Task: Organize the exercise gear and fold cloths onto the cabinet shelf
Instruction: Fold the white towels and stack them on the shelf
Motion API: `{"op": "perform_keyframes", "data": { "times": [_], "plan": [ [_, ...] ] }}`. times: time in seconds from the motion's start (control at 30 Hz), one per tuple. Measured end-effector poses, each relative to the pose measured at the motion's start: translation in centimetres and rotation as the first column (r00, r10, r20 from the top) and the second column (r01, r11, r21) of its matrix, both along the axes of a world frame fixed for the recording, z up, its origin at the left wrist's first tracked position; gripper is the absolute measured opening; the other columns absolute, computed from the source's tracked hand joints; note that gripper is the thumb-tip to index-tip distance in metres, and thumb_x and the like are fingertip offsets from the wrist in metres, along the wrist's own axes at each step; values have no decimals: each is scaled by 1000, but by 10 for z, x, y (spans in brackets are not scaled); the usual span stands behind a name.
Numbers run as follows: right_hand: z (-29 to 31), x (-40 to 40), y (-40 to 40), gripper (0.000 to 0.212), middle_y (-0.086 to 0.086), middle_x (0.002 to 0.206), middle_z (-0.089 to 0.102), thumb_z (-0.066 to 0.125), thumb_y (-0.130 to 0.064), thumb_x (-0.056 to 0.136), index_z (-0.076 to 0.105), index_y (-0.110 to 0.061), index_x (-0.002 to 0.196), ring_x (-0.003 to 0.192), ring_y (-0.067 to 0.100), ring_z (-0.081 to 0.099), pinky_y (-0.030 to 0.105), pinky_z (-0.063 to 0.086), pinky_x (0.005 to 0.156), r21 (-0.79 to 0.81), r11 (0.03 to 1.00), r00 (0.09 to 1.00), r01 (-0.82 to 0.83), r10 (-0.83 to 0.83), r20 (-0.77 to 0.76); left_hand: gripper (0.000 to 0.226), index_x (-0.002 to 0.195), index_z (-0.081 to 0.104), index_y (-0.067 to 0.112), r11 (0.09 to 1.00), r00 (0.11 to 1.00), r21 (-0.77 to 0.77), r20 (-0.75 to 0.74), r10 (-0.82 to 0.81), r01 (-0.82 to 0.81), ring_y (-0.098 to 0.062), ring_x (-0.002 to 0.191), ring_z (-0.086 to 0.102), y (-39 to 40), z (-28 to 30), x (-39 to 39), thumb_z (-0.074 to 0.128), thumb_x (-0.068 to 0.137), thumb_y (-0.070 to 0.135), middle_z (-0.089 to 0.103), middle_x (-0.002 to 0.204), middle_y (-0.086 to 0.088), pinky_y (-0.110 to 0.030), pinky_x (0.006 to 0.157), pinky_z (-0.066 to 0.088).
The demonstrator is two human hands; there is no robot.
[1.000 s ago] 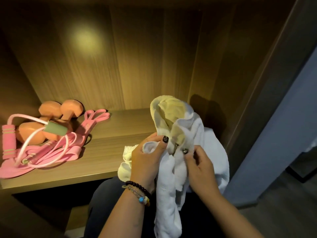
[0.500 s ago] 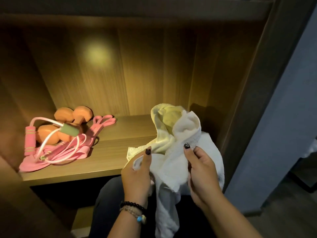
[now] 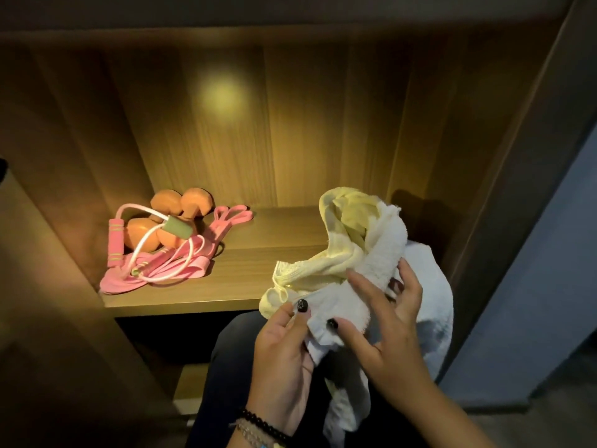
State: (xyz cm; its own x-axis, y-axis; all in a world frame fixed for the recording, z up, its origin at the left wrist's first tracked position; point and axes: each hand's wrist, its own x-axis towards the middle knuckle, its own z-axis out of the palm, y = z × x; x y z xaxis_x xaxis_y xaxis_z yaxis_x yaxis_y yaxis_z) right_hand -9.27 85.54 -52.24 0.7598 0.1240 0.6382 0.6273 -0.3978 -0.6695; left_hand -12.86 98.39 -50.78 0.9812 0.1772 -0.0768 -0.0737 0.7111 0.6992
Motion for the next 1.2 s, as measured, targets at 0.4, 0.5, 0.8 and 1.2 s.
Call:
{"op": "perform_keyframes", "data": {
  "times": [0.4, 0.5, 0.8, 1.2],
  "plan": [
    [21, 7, -12, 12, 4, 129, 51, 68, -29, 82, 71, -19, 78, 133, 26, 39, 64, 32, 94, -244, 967, 894, 77, 41, 445, 29, 107, 69, 1, 996, 998, -77, 42, -39, 42, -40, 109, 63, 0, 5, -2, 56, 86, 16, 63, 117, -29, -43, 87, 56],
    [16, 2, 2, 10, -2, 113, 60, 69, -28, 80, 69, -18, 77, 125, 17, 48, 57, 33, 96, -66, 998, 942, 24, -1, 335, 30, 108, 69, -2, 983, 997, -181, 77, -29, 43, -36, 104, 66, -2, 8, -3, 56, 86, 15, 62, 118, -31, -38, 79, 58],
    [18, -6, 32, 11, -16, 90, 65, 78, -33, 73, 68, -37, 77, 96, 10, 61, 43, 51, 85, 331, 937, 992, 109, -83, -91, 33, 116, 67, 4, 996, 978, -20, 193, -79, 85, -30, 111, 64, 10, 5, -5, 67, 85, 15, 63, 123, -23, -30, 81, 56],
    [56, 0, 6, 14, -16, 85, 67, 76, -11, 78, 74, -23, 86, 84, 2, 62, 21, 48, 78, -93, 993, 993, -67, 58, -101, 34, 114, 65, 8, 909, 979, 399, 200, 39, -118, -22, 98, 70, 17, -3, -5, 63, 80, 4, 74, 102, -12, -22, 75, 55]
  ]
}}
